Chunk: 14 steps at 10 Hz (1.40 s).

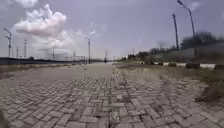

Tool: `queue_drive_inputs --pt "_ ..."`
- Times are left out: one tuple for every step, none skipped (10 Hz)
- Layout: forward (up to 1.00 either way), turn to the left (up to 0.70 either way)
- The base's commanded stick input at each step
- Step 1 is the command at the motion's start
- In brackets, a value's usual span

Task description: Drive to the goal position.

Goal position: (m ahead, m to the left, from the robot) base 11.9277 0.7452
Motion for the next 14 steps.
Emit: queue_drive_inputs --pt "1.00 0.00" --pt "1.00 0.00" --pt "1.00 0.00" --pt "1.00 0.00" --pt "1.00 0.00" --pt "1.00 0.00" --pt "1.00 0.00" --pt "1.00 0.00" --pt "1.00 0.00" --pt "1.00 0.00" --pt "1.00 0.00" --pt "1.00 0.00" --pt "1.00 0.00" --pt "1.00 0.00"
